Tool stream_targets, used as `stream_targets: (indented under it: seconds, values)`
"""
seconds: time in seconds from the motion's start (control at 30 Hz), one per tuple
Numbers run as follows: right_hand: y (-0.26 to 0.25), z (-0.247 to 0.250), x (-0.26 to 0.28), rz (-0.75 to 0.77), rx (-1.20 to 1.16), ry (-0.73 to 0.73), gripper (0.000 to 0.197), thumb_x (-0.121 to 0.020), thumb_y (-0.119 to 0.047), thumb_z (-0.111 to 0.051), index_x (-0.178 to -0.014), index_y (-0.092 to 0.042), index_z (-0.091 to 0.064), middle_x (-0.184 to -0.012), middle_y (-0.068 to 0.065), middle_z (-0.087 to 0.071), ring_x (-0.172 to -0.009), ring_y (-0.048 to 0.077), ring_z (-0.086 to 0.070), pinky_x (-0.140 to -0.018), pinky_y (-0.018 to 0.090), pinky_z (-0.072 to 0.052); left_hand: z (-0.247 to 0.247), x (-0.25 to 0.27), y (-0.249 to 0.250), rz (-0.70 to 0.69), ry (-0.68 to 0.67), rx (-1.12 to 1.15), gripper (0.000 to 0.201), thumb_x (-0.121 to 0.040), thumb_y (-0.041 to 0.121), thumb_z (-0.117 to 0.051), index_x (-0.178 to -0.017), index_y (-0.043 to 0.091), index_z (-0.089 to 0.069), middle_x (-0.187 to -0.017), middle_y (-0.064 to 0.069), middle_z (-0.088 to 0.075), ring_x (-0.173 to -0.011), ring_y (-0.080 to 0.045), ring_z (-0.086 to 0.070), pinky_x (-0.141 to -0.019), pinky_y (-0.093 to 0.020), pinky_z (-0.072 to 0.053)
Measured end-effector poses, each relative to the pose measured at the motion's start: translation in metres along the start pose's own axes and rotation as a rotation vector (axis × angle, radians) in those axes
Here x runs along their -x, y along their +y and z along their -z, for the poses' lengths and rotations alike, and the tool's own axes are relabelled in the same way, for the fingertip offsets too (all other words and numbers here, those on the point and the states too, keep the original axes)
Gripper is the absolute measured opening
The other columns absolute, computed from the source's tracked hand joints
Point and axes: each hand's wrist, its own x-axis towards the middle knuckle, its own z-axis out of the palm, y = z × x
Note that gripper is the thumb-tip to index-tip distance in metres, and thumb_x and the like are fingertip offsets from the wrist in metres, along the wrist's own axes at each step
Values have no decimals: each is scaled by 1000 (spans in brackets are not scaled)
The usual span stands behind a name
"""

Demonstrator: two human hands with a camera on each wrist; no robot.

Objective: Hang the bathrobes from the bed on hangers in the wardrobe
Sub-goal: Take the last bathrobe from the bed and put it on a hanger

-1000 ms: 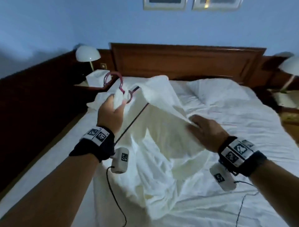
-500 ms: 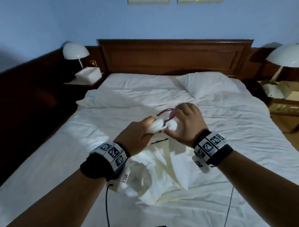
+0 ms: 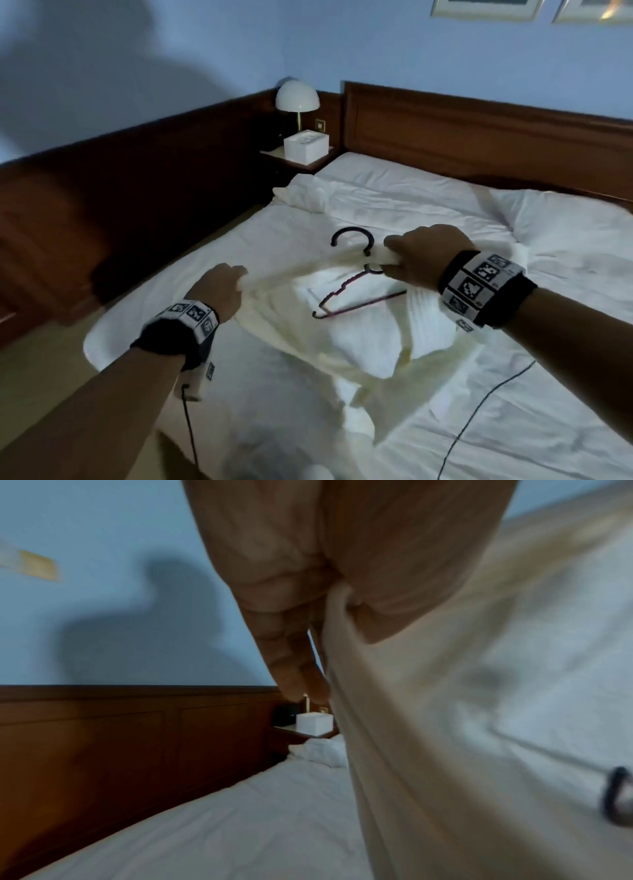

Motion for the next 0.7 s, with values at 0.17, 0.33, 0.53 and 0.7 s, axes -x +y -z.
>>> stream_targets:
  seconds: [0.17,0.33,0.53,0.7]
  values:
    - [-41,24,-35,-156,-163,87,40,-90,-63,-41,-95,-26,-53,-88,0,-65,-86,27,-64,-61,31,-37,54,38,3,46,242,585,23,-90,8,-46,-101,19,-63,-82,-5,-64,-65,-26,-66,-53,-34,-52]
    - [-130,99,-103,-191,-606,251,44,-84,-69,-49,-95,-30,-65,-82,-6,-64,-81,20,-60,-69,32,-48,110,94,2,-320,114,819,35,-98,25,-48,-132,36,-45,-108,5,-68,-96,-2,-65,-85,-27,-55]
    - [-242,242,-189,108,-771,526,41,-84,-64,-55,-84,-25,-66,-69,-8,-61,-69,16,-59,-60,30,-43,207,135,-160,-154,890,474,56,-81,30,-62,-131,15,-43,-119,1,-53,-110,-15,-52,-101,-42,-43]
    - [-360,347,-246,288,-942,601,45,-81,-66,-58,-68,-24,-59,-59,-6,-57,-59,14,-55,-57,33,-45,297,189,-270,96,1214,169,63,-76,48,-69,-120,13,-41,-115,-4,-42,-104,-26,-49,-93,-44,-45]
